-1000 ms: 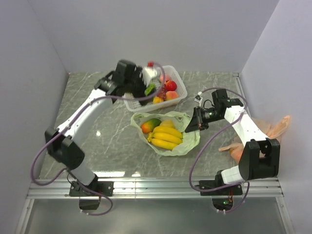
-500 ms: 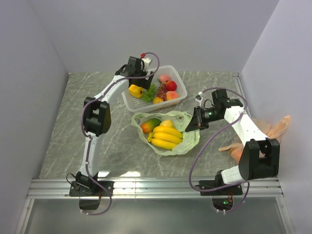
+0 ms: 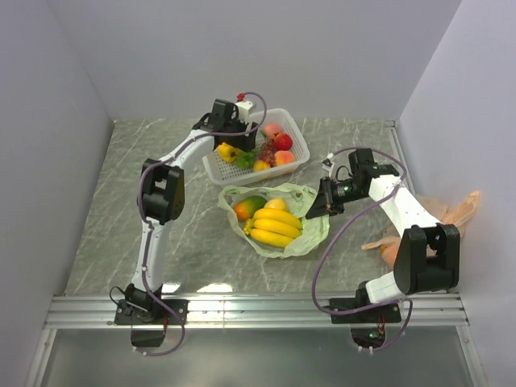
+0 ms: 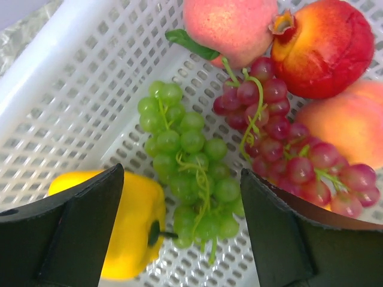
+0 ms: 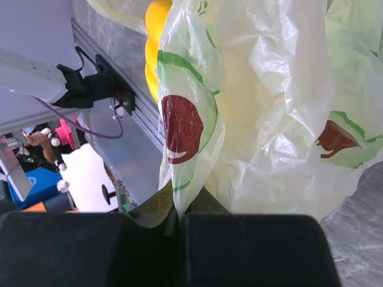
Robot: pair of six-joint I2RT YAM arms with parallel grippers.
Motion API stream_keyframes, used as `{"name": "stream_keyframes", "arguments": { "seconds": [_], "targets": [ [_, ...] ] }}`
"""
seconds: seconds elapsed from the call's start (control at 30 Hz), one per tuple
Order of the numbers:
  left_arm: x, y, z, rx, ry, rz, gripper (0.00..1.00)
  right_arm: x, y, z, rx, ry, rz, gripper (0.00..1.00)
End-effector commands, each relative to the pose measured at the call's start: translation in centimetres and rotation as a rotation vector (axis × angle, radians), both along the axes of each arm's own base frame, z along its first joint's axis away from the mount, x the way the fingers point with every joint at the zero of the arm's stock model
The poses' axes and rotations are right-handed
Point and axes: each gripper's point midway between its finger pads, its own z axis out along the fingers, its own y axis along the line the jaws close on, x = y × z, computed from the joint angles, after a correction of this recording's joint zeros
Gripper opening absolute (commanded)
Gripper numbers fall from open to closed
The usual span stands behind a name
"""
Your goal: Place the fake fruits into the plastic bag and tie a complex knot
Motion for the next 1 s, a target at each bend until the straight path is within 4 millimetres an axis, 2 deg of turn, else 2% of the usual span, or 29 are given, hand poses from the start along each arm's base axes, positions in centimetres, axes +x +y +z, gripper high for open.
{"name": "stream_keyframes", "arguments": {
  "seconds": [0.0, 0.23, 0.3, 0.4, 0.43, 0.5, 0.53, 0.63, 0.67, 0.7, 0.73, 0.8, 0.83, 0.9, 0.93, 0.97],
  "targets": [
    [0.6, -1.1, -1.1, -0.018, 0.009, -0.020, 0.83, 0.3, 0.0, 0.2, 0.001, -0.020, 0.003, 0.00],
    [0.2, -0.7, -4.9, 0.065, 0.048, -0.021, 0.72, 0.1, 0.0, 0.0, -0.008, -0.013, 0.006, 0.00],
    [-0.1, -0.7, -5.4, 0.091, 0.061, -0.025, 0.68, 0.2, 0.0, -0.1, -0.008, -0.012, 0.004, 0.00],
    [-0.3, -0.6, -5.3, 0.089, 0.070, -0.022, 0.51, 0.3, 0.0, 0.0, -0.008, -0.015, 0.001, 0.00],
    [-0.3, -0.8, -4.8, 0.079, 0.064, -0.021, 0.38, 0.3, -0.1, 0.0, -0.009, -0.015, -0.001, 0.00],
    [-0.3, -1.2, -2.1, 0.042, 0.029, -0.034, 0.27, 0.3, -0.1, 0.1, -0.012, -0.019, -0.001, 0.00],
    [-0.3, -1.4, 0.8, 0.018, -0.012, -0.040, 0.16, 0.3, -0.1, 0.2, -0.014, -0.022, -0.001, 0.00],
    [-1.4, -2.2, 5.6, -0.050, -0.057, -0.088, 0.01, 0.1, -0.2, 0.4, -0.019, -0.028, -0.002, 0.00],
    [-2.5, -2.7, 8.8, -0.095, -0.088, -0.128, 0.00, 0.2, -0.2, 0.5, -0.021, -0.035, -0.004, 0.00],
    [-3.4, -3.0, 10.3, -0.121, -0.094, -0.159, 0.00, 0.1, -0.2, 0.5, -0.023, -0.038, -0.002, 0.00],
    [-4.7, -3.2, 13.3, -0.155, -0.118, -0.185, 0.00, 0.1, -0.3, 0.6, -0.026, -0.040, -0.002, 0.00],
    [-7.6, -4.3, 15.1, -0.227, -0.088, -0.276, 0.00, 0.1, -0.4, 0.6, -0.029, -0.037, -0.009, 0.00],
    [-9.2, -4.3, 17.6, -0.256, -0.113, -0.307, 0.00, 0.1, -0.4, 0.5, -0.028, -0.031, -0.008, 0.00],
    [-12.2, -5.4, 18.3, -0.303, -0.072, -0.371, 0.00, 0.1, -0.4, 0.6, -0.023, -0.027, -0.013, 0.00],
    [-13.8, -5.6, 20.0, -0.327, -0.089, -0.408, 0.00, 0.2, -0.5, 0.5, -0.022, -0.021, -0.017, 0.00],
    [-15.4, -6.4, 19.5, -0.353, -0.035, -0.431, 0.00, 0.4, -0.5, 0.7, -0.016, -0.022, -0.019, 0.00]
  ]
}}
